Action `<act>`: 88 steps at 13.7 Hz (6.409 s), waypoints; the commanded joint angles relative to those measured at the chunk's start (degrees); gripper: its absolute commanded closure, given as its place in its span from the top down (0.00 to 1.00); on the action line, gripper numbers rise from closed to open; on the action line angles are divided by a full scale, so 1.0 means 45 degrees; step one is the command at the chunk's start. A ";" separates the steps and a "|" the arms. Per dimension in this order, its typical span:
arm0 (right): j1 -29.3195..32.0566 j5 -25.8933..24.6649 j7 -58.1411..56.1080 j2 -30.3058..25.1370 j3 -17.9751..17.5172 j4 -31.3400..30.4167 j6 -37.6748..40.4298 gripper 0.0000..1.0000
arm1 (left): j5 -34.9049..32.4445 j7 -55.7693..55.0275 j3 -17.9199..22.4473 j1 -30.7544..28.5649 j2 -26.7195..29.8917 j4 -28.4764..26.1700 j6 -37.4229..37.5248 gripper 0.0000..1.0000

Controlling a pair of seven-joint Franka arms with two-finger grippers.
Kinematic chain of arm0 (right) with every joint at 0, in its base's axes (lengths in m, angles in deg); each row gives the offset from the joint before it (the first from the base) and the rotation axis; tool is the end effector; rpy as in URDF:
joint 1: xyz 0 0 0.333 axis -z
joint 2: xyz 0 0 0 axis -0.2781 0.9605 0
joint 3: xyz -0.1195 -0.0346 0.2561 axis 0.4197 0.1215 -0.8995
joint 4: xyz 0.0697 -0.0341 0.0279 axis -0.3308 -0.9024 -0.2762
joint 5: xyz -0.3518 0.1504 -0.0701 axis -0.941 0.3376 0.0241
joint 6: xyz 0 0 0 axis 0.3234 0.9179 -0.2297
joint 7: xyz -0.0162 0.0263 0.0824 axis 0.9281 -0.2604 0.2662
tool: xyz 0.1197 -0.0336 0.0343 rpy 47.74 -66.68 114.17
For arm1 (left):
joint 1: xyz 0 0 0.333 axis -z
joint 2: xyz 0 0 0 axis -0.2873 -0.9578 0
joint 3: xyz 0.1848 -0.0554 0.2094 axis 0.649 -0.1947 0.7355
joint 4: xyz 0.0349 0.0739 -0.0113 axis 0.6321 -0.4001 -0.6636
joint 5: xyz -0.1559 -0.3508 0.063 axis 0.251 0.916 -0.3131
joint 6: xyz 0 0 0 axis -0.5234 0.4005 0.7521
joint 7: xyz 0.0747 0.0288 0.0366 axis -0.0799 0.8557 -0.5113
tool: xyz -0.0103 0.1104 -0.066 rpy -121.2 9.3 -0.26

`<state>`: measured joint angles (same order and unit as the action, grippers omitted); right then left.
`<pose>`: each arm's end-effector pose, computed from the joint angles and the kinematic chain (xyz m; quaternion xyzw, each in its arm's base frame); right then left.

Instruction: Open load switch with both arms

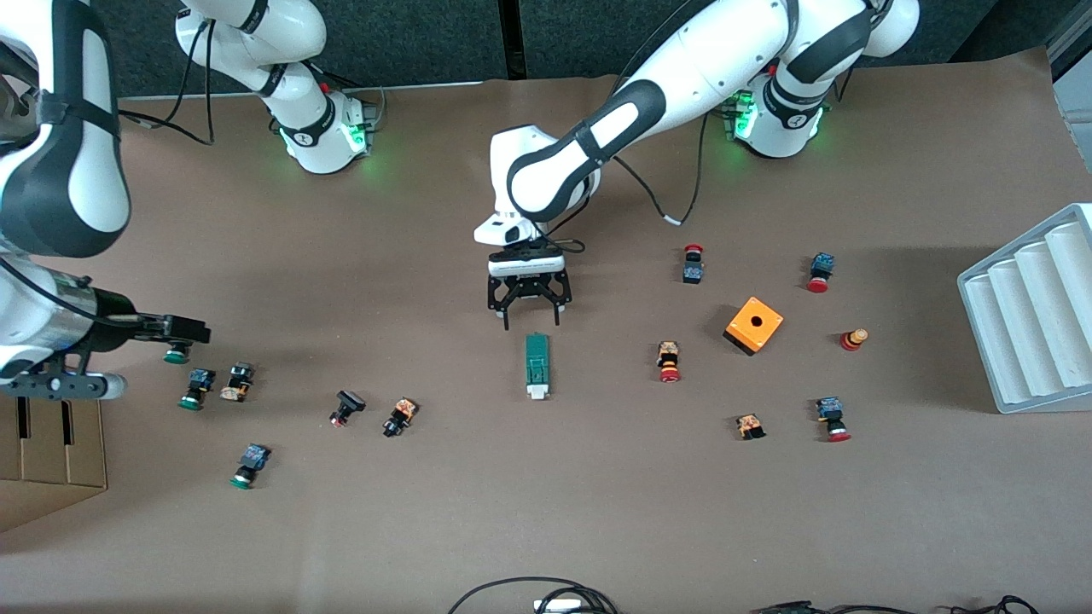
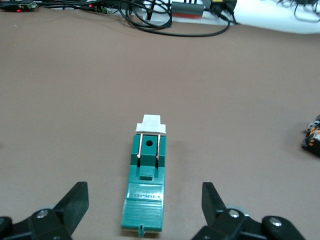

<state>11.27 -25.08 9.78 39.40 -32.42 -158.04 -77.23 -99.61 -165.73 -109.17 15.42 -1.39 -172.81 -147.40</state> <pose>0.6020 -0.0063 0.4412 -0.9940 0.0729 0.0789 0.0199 0.3756 -0.5513 0.1642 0.9106 0.0645 0.4077 0.0184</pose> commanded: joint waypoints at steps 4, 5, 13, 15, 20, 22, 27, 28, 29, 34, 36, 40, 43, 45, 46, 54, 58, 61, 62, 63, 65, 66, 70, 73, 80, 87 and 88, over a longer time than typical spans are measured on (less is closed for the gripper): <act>-0.1355 0.1866 0.5561 0.2173 0.0071 0.2383 0.0965 1.00 | -0.2616 -0.1580 0.0243 0.0441 -0.1147 0.0078 0.1068 1.00; -0.1628 0.2218 0.6440 0.2486 0.0071 0.2559 0.0888 1.00 | -0.3084 -0.1696 0.0243 0.0616 -0.1517 0.0137 0.1576 1.00; -0.3366 0.4602 1.3434 0.5084 0.0071 0.4065 -0.0866 1.00 | -0.5935 -0.2889 0.0438 0.0813 -0.2769 0.0176 0.2773 0.93; -0.3874 0.5284 1.4996 0.5630 0.0071 0.4104 -0.1920 1.00 | -0.6409 -0.3160 0.0536 0.0833 -0.2907 0.0332 0.2773 0.89; -0.4871 0.6361 1.8064 0.7134 0.0051 0.4688 -0.4012 1.00 | -0.6390 -0.3473 0.0536 0.1027 -0.3025 0.0547 0.3104 0.86; -0.5280 0.6595 1.8984 0.7545 0.0051 0.4749 -0.4812 1.00 | -0.6390 -0.3668 0.0537 0.1125 -0.3141 0.0605 0.3318 0.86; -0.6355 0.6831 2.0879 0.8464 0.0071 0.4749 -0.6747 1.00 | -0.6410 -0.3865 0.0556 0.1321 -0.3454 0.0821 0.3808 0.84; -0.6570 0.6812 2.1115 0.8639 0.0071 0.4749 -0.7001 1.00 | -0.6409 -0.3885 0.0556 0.1321 -0.3474 0.0821 0.3982 0.84; -0.6726 0.6811 2.1291 0.8757 0.0090 0.4749 -0.7158 0.99 | -0.6467 -0.3923 0.0556 0.1321 -0.3455 0.0821 0.4022 0.83; -0.7236 0.6792 2.1878 0.9012 0.0149 0.4710 -0.7219 0.95 | -0.6507 -0.3924 0.0556 0.1399 -0.3532 0.0821 0.4042 0.79; -0.7255 0.6792 2.1957 0.9012 0.0149 0.4671 -0.7063 0.86 | -0.6507 -0.3924 0.0556 0.1399 -0.3533 0.0821 0.4042 0.79; -0.7353 0.6811 2.1977 0.9012 0.0149 0.4612 -0.6808 0.73 | -0.6527 -0.3924 0.0556 0.1399 -0.3533 0.0821 0.4042 0.78; -0.7353 0.6811 2.1977 0.9051 0.0129 0.4592 -0.6750 0.70 | -0.6527 -0.3924 0.0556 0.1457 -0.3533 0.0821 0.4042 0.78; -0.7353 0.6831 2.1977 0.9110 0.0129 0.4592 -0.6750 0.69 | -0.6507 -0.3924 0.0556 0.1516 -0.3533 0.0821 0.4042 0.78; -0.7353 0.6831 2.1977 0.9129 0.0129 0.4612 -0.6750 0.69 | -0.6507 -0.3924 0.0556 0.1536 -0.3533 0.0821 0.4042 0.78; -0.7353 0.6831 2.1977 0.9169 0.0091 0.4593 -0.6750 0.43 | -0.6507 -0.3904 0.0693 0.1575 -0.3533 0.0801 0.4042 0.78; -0.7372 0.6850 2.1977 0.9130 0.0090 0.4573 -0.6730 0.37 | -0.6507 -0.3885 0.0693 0.1594 -0.3533 0.0801 0.4042 0.78; -0.7353 0.6831 2.1977 0.9013 0.0090 0.4534 -0.6711 0.36 | -0.6507 -0.3885 0.0693 0.1594 -0.3533 0.0801 0.4042 0.78; -0.7353 0.6812 2.1977 0.8974 0.0090 0.4514 -0.6711 0.35 | -0.6507 -0.3885 0.0712 0.1594 -0.3533 0.0801 0.4042 0.78; -0.7372 0.6811 2.1977 0.8954 0.0090 0.4514 -0.6711 0.35 | -0.6507 -0.3885 0.0712 0.1594 -0.3533 0.0801 0.4042 0.78; -0.7431 0.6792 2.1977 0.8837 0.0090 0.4262 -0.6730 0.34 | -0.6507 -0.3885 0.0712 0.1594 -0.3533 0.0801 0.4042 0.78; -0.7451 0.6773 2.1957 0.8798 0.0090 0.4222 -0.6711 0.34 | -0.6507 -0.3885 0.0732 0.1594 -0.3533 0.0801 0.4042 0.78; -0.7470 0.6714 2.1938 0.8758 0.0090 0.4046 -0.6730 0.34 | -0.6507 -0.3885 0.0712 0.1594 -0.3533 0.0801 0.4042 0.78; -0.7528 0.6694 2.1918 0.8739 0.0090 0.3832 -0.6711 0.34 | -0.6488 -0.3865 0.0712 0.1594 -0.3513 0.0801 0.4042 0.78; -0.7509 0.6421 2.1899 0.8407 0.0090 0.3616 -0.6066 0.33 | -0.6487 -0.3826 0.0712 0.1594 -0.3513 0.0801 0.4042 0.78; -0.7509 0.6225 2.1898 0.8134 0.0012 0.3381 -0.5735 0.34 | -0.6487 -0.3826 0.0712 0.1594 -0.3513 0.0801 0.4042 0.78; -0.7509 0.6225 2.1898 0.8075 0.0012 0.3381 -0.5695 0.34 | -0.6487 -0.3826 0.0712 0.1594 -0.3513 0.0801 0.4042 0.78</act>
<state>-21.36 3.56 108.28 78.72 -31.98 -138.71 -107.07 -128.21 -182.37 -106.68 21.57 -16.21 -170.69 -129.87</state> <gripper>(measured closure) 0.661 0.220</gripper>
